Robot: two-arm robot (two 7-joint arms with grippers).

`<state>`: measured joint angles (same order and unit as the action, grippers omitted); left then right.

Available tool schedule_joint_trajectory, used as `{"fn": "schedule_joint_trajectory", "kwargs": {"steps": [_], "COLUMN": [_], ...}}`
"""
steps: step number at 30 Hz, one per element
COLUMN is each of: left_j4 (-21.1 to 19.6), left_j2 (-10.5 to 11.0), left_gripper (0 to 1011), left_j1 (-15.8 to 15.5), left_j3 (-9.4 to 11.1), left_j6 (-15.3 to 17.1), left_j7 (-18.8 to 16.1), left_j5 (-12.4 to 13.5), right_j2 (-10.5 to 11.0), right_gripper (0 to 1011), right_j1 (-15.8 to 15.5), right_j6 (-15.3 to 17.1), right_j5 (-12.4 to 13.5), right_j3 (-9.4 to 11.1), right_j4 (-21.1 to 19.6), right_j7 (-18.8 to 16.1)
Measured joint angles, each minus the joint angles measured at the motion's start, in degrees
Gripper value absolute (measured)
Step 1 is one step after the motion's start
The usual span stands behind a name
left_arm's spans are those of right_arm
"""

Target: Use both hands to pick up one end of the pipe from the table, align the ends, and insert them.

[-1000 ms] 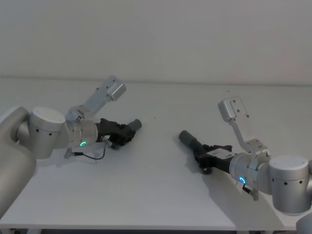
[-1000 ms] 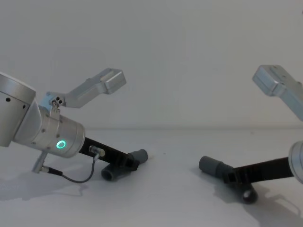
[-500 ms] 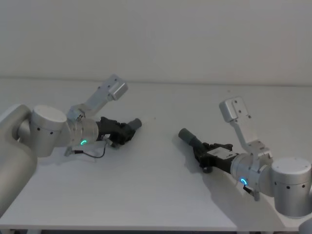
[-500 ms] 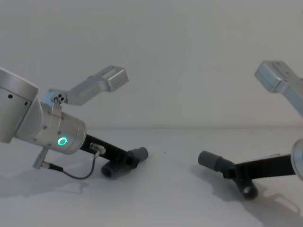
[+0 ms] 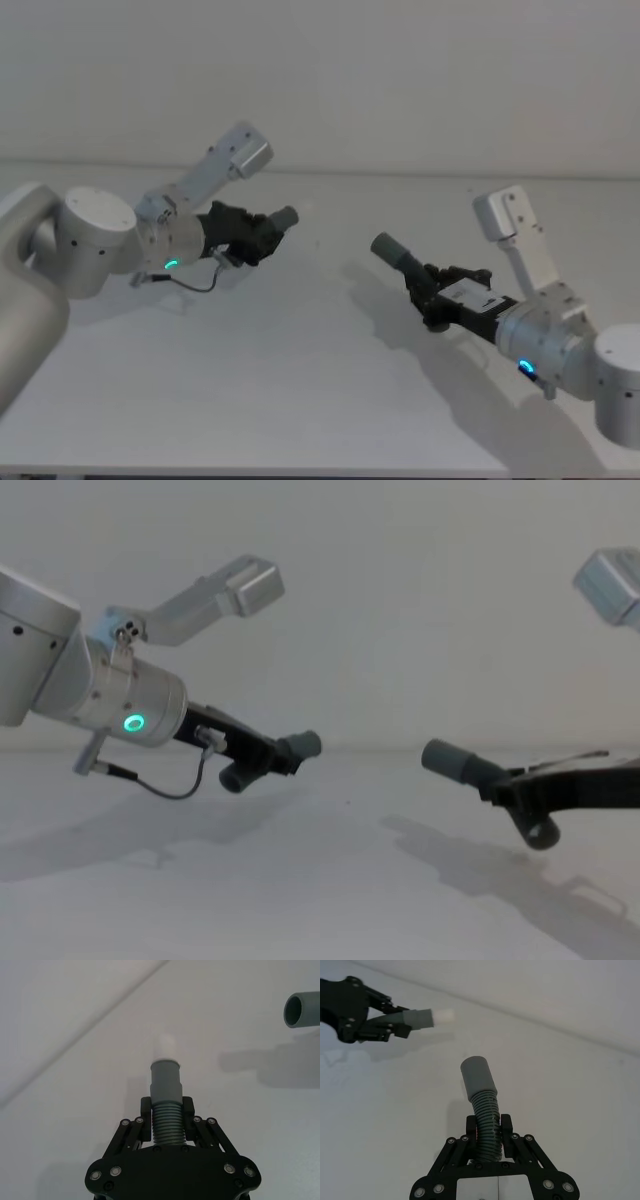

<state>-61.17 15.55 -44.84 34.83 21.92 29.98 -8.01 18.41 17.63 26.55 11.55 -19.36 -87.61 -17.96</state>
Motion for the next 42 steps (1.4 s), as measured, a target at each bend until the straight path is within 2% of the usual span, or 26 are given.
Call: {"fn": "schedule_joint_trajectory", "kwargs": {"steps": [4, 6, 7, 11, 23, 32, 36, 42], "left_j4": [-1.4, -1.72, -2.03, -2.35, -1.88, -0.86, -0.84, -1.09], "left_j2": [0.84, 1.12, 1.47, 2.08, 4.65, 6.63, 7.6, 8.55], "left_gripper": [345, 345, 345, 344, 344, 345, 345, 345], "left_j1": [-0.44, -0.65, -0.82, -1.23, -3.27, -4.67, -5.01, -5.32], "left_j3": [0.39, 0.54, 0.74, 1.16, 3.25, 4.71, 5.25, 5.91], "left_j6": [-1.44, -2.08, -2.66, -3.93, -9.49, -13.49, -14.82, -15.95], "left_j7": [1.12, 1.79, 2.47, 4.18, 13.39, 21.35, 24.57, 27.51], "left_j5": [0.68, 0.89, 1.03, 1.19, 0.46, -1.34, -2.17, -2.95], "right_j2": [1.84, 3.66, 3.66, 6.78, 14.13, 16.98, 17.54, 17.96], "right_gripper": [283, 284, 283, 284, 284, 283, 283, 283], "right_j1": [-0.03, 0.03, 0.03, 0.28, 0.69, 1.02, 1.25, 1.66], "right_j6": [-2.44, -4.48, -4.48, -7.17, -13.64, -16.15, -16.74, -17.34], "right_j5": [0.0, 0.01, 0.01, 0.04, 0.42, 0.58, 0.65, 0.91], "right_j3": [0.12, 0.13, 0.13, -0.08, -1.42, -2.66, -3.09, -3.63], "right_j4": [-0.65, -1.07, -1.07, -1.44, -1.59, -1.81, -1.84, -1.85], "right_j7": [-2.16, -4.34, -4.34, -7.91, -17.56, -21.45, -22.27, -23.11]}}
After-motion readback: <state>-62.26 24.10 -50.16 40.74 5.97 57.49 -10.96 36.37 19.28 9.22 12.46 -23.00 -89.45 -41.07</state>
